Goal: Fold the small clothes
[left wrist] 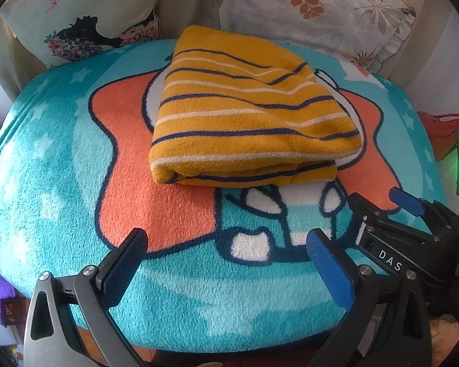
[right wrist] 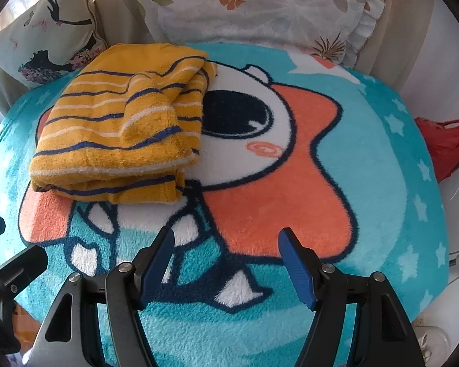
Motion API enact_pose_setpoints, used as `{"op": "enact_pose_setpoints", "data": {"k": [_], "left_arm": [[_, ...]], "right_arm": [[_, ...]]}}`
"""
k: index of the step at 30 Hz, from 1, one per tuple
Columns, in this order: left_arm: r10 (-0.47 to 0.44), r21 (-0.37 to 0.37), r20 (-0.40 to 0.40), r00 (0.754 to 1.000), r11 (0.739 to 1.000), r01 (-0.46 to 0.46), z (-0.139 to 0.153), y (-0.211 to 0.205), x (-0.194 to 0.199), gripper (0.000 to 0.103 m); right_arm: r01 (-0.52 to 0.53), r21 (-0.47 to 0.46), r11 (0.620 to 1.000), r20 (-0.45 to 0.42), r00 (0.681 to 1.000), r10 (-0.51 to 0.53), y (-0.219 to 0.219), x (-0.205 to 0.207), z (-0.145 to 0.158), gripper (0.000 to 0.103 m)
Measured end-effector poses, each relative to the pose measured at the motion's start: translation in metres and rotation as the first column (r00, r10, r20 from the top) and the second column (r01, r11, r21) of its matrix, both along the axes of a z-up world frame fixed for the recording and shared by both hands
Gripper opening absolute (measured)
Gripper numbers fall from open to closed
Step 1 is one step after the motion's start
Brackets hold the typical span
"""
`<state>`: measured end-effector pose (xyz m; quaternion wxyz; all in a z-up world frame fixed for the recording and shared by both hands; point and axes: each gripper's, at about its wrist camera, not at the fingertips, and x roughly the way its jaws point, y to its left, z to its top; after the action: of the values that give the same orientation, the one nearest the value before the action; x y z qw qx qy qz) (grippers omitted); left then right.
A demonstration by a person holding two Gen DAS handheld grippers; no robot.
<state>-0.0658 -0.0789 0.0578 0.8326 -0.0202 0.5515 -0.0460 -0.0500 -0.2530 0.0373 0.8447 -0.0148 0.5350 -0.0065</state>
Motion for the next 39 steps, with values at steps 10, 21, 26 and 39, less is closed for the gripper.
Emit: {"op": "enact_pose_setpoints", "data": {"k": [10,21,26,39], "left_arm": [[0.004,0.021,0.037,0.999,1.000,-0.005,0.006,0.000,0.000,0.103],[0.002,0.037,0.045,0.999,0.999,-0.003,0.008,-0.003,0.000,0.103],[0.001,0.042,0.051,0.999,0.999,-0.003,0.008,-0.007,-0.001,0.103],[-0.007,0.048,0.057,0.998,0.999,0.004,0.009,-0.013,-0.004,0.103]], "right_arm": [[0.001,-0.006,1.000,0.016,1.000,-0.001,-0.001,0.002,0.001,0.075],[0.001,-0.008,1.000,0.018,1.000,-0.001,-0.001,0.002,0.000,0.075],[0.015,-0.006,1.000,0.022,1.000,-0.015,-0.009,0.000,0.000,0.075],[0.013,-0.014,1.000,0.032,0.999,-0.013,-0.012,-0.006,0.003,0.075]]}}
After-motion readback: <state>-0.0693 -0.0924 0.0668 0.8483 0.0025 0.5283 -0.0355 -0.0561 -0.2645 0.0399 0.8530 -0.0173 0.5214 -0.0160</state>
